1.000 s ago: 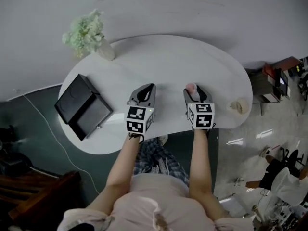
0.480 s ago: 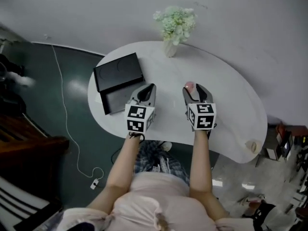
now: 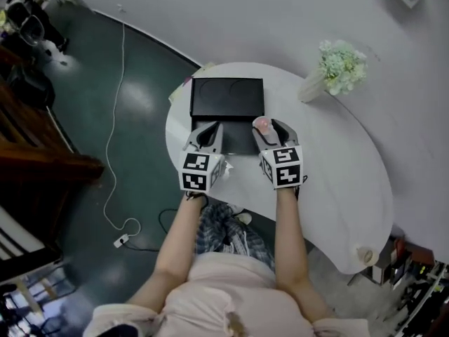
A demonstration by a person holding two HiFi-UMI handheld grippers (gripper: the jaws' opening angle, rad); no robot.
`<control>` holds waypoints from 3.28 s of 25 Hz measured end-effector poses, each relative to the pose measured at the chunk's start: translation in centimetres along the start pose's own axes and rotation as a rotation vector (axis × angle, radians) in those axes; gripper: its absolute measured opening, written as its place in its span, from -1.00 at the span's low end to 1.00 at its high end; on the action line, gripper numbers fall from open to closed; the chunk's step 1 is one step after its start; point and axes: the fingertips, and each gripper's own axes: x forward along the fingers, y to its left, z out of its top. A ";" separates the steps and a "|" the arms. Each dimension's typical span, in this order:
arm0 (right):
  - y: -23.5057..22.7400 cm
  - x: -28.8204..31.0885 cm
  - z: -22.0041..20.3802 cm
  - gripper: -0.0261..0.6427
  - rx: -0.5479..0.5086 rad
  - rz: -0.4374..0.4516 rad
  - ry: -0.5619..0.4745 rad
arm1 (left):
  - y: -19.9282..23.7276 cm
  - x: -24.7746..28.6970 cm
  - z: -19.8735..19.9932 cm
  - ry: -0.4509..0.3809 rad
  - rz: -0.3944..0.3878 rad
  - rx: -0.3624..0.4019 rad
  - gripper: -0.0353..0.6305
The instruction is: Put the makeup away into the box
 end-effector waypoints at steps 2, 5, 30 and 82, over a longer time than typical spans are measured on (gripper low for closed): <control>2.0 1.5 0.2 -0.20 -0.035 0.048 0.021 | 1.4 -0.3 -0.4 0.004 0.026 -0.017 -0.82; 4.2 3.3 -0.1 -0.20 -0.073 0.114 0.065 | 2.7 -0.2 -1.3 0.026 0.051 -0.040 -0.82; 8.8 9.2 -6.2 -0.18 -0.215 0.263 0.460 | 4.9 0.8 -5.6 0.161 0.103 -0.148 -0.82; -13.7 -39.0 -1.5 -0.87 0.246 -0.726 -0.494 | -19.9 -5.4 12.6 -0.167 -0.372 0.198 -0.82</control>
